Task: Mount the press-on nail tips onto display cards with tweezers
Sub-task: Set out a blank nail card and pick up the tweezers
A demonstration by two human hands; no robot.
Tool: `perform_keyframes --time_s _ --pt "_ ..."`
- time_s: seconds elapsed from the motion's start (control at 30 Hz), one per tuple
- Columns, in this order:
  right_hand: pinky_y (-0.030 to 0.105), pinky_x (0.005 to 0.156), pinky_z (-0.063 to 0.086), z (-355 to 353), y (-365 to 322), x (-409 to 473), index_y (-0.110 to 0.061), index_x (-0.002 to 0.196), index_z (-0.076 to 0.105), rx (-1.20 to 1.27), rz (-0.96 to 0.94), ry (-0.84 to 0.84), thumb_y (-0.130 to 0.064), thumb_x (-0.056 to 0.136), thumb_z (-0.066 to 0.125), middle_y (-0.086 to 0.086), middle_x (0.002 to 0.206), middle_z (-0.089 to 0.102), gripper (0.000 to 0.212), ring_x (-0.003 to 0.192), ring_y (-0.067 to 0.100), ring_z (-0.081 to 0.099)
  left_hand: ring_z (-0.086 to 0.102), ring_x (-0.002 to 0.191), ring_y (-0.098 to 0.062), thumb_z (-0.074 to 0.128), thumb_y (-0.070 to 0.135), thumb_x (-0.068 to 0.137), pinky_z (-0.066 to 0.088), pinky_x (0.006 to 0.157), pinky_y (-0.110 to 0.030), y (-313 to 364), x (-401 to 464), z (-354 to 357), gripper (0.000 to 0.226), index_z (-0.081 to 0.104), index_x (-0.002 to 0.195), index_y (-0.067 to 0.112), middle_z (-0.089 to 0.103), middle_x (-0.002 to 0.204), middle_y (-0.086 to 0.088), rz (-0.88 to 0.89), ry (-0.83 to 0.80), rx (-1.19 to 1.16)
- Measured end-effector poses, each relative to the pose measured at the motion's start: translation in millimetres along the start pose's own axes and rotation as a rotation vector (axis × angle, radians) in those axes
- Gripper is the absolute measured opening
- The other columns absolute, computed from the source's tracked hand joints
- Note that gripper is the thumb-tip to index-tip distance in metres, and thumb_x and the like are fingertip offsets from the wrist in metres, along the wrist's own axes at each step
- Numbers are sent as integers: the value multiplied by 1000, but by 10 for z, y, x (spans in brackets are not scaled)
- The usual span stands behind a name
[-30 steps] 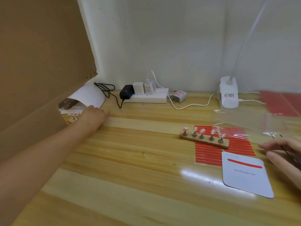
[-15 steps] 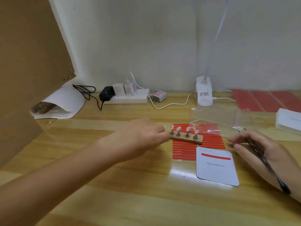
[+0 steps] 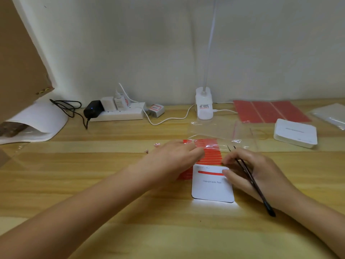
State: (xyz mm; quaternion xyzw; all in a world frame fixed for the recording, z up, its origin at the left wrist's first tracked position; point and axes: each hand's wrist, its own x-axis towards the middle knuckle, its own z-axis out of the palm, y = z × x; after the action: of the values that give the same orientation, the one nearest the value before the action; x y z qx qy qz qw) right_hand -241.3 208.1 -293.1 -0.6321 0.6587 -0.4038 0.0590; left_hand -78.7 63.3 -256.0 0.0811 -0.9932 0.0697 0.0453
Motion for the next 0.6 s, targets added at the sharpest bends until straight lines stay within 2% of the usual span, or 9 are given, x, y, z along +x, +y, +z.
perform_keyframes --time_s 0.07,0.1,0.13,0.2,0.3,0.37,0.43,0.5,0.6 --pt "9 65 35 -1 -3 -1 -18 81 62 -65 -43 -28 -13 73 78 -19 70 58 18 67 -2 52 51 104 -24 50 7 90 30 105 -33 -3 5 34 30 45 118 17 57 115 -3 2 35 -31" --pt "9 67 33 -1 -3 -3 -18 81 62 -86 -57 -45 -14 73 78 -24 74 57 19 68 -6 50 51 106 -23 50 10 90 27 105 -31 7 3 34 29 46 118 17 56 118 -2 -10 37 -69" --pt "10 68 31 -1 1 -4 -18 82 63 -97 -67 -58 -15 72 79 -26 76 55 19 69 -7 48 50 107 -23 51 12 91 32 100 -32 14 -4 24 29 46 119 17 55 119 -2 -26 30 -109" --pt "16 68 30 -4 8 -8 -17 83 64 -106 -81 -66 -16 72 80 -23 64 51 19 68 -7 47 53 104 -23 52 14 91 45 83 -36 32 -41 -22 28 49 119 17 56 119 -1 -28 34 -152" --pt "17 66 32 -3 8 -5 -17 83 65 -109 -106 -63 -16 73 79 -24 63 46 18 67 -5 47 63 88 -23 53 14 88 52 62 -32 67 -175 -83 21 62 106 9 64 107 -5 30 223 -196" --pt "14 67 32 -3 5 -1 -16 84 65 -105 -120 -75 -16 74 78 -24 64 47 16 67 -5 48 63 82 -20 52 18 86 52 61 -33 115 -268 -49 21 66 98 8 67 98 -4 6 343 -252" --pt "13 68 32 0 3 2 -14 85 66 -97 -138 -94 -15 75 77 -22 66 49 15 66 -6 47 62 83 -18 58 24 82 52 65 -35 203 -328 24 20 67 94 10 65 93 -1 -75 348 -348" --pt "16 69 33 6 4 6 -13 86 67 -98 -146 -109 -14 76 76 -18 69 54 14 67 -5 48 58 84 -16 58 40 80 45 70 -31 293 -356 116 32 66 96 14 62 91 3 -175 304 -358" --pt "14 69 35 15 8 2 -14 87 66 -107 -145 -102 -16 76 76 -16 71 57 15 68 -2 50 48 88 -10 39 69 73 32 73 -25 374 -369 228 65 63 110 22 49 93 10 -317 220 -299"
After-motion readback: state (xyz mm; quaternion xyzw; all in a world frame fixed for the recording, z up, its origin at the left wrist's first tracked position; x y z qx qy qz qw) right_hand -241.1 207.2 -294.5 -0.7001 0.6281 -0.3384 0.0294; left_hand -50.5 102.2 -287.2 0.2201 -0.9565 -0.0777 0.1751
